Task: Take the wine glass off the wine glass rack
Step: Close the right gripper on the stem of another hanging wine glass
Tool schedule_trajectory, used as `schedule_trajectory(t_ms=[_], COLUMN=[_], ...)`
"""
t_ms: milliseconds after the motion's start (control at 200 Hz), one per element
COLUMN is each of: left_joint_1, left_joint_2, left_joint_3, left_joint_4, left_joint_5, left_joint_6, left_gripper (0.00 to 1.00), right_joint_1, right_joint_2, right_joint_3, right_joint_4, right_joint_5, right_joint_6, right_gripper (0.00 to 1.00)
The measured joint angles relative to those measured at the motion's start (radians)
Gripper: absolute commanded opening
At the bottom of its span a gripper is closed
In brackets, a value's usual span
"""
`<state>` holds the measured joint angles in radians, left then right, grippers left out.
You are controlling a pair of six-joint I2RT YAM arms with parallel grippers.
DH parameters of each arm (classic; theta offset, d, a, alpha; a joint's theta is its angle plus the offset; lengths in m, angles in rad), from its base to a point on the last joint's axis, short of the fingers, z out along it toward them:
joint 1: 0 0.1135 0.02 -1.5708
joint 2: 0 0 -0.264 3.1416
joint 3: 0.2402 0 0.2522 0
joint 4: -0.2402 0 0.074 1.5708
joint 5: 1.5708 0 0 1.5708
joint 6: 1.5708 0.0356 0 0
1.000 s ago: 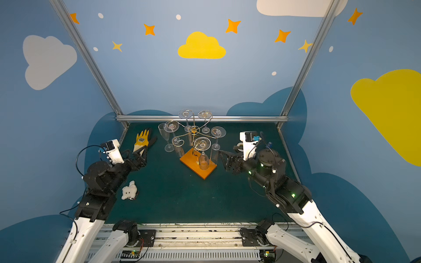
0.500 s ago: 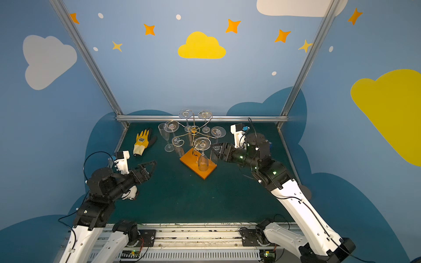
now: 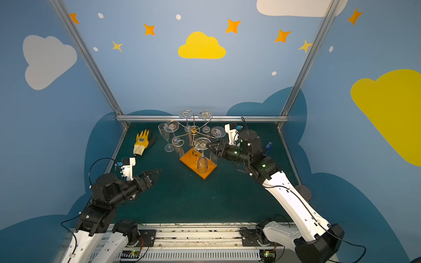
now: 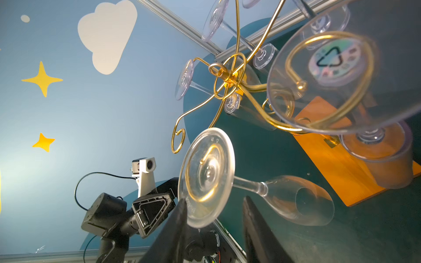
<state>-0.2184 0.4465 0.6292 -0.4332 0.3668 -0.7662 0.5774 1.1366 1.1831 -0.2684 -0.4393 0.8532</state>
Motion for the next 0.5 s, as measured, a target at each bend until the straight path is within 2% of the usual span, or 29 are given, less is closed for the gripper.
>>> schedule_trajectory(t_ms=[501], left_joint_1=[-0.043], left_joint_2=[-0.035], left_joint_3=[-0.031], left_joint_4=[0.002], left_joint_5=[-0.012], left_joint_6=[-0.009], left_gripper=[0.99], right_joint_1=[-0.006], right_joint_2=[0.038], right_joint_3=[-0.009], right_joint_4=[0.075], right_joint_5=[0.008], right_joint_6=[0.030], right_gripper=[0.23])
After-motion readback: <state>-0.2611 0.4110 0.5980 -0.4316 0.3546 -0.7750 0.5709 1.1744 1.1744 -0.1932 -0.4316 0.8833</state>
